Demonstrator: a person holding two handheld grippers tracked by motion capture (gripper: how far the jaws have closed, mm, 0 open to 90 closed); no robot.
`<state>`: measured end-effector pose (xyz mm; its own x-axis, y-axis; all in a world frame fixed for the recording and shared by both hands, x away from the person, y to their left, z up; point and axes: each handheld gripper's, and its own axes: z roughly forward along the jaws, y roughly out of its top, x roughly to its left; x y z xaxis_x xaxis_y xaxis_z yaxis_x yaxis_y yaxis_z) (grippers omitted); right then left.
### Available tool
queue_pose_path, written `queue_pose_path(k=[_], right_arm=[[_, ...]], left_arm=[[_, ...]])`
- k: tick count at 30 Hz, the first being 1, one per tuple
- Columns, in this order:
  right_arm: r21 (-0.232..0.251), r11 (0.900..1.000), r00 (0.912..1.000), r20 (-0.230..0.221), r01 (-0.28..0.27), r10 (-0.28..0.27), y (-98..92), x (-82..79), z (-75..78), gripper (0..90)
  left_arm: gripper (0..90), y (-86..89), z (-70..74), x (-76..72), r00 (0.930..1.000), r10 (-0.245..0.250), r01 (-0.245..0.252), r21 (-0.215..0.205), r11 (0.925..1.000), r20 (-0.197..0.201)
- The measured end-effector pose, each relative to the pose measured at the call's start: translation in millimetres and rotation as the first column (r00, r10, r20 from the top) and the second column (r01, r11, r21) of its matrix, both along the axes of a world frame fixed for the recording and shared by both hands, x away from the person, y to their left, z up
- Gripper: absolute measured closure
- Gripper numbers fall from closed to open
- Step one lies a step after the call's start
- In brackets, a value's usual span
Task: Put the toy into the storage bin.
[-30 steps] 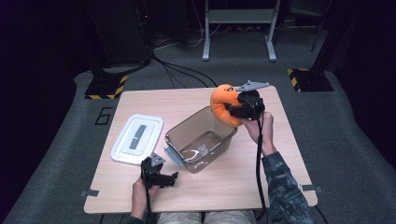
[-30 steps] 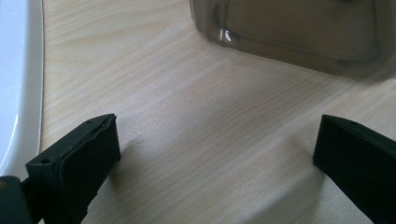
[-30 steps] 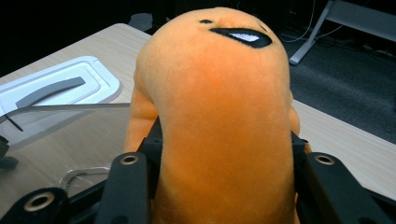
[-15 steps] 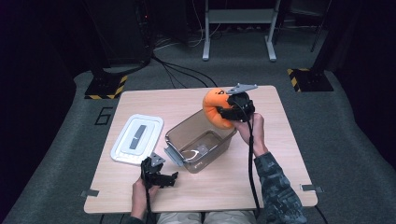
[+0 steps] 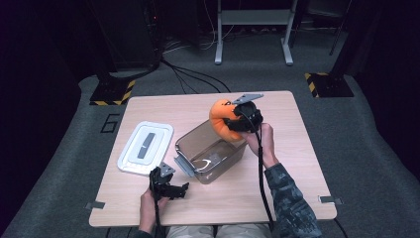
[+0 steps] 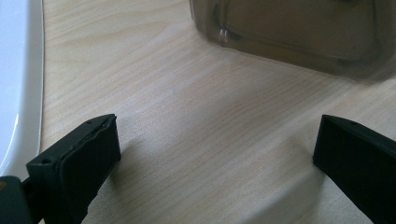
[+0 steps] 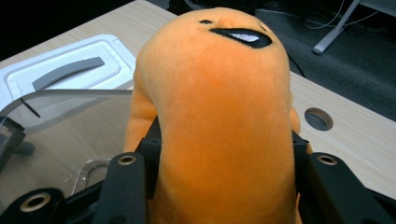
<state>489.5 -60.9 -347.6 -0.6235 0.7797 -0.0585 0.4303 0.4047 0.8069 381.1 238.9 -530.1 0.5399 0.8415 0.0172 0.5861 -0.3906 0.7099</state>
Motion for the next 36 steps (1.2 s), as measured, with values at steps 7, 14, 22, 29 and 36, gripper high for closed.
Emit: queue_pose_path(k=[7, 14, 22, 29, 36], right_arm=[[0.002, 1.000, 0.9999, -0.015, -0.007, 0.007, 0.2, 0.5, -6.8, 50.3], [0.006, 1.000, 0.9994, -0.029, -0.018, 0.018, 2.0, -0.1, -11.4, 49.9], [0.015, 0.999, 0.9975, -0.063, -0.030, 0.031, 5.2, -0.6, -20.9, 49.6], [0.012, 0.999, 0.9961, -0.080, -0.038, 0.039, 5.3, 1.5, -26.7, 49.1], [0.016, 0.999, 0.9936, -0.106, -0.037, 0.038, 4.5, 2.9, -32.4, 48.5]], left_arm=[[0.2, 0.0, 0.0, 0.0, 1.0000, 0.000, 0.000, 0.000, 1.0000, 0.000], [0.2, 0.0, 0.0, -0.1, 1.0000, 0.000, 0.000, 0.000, 1.0000, 0.000], [0.3, 0.0, 0.0, -0.1, 1.0000, 0.001, -0.001, 0.001, 1.0000, 0.000], [0.2, 0.1, 0.1, -0.2, 1.0000, 0.000, 0.000, 0.000, 1.0000, -0.001], [0.2, 0.1, 0.1, -0.2, 1.0000, 0.000, 0.000, 0.001, 1.0000, -0.001]])
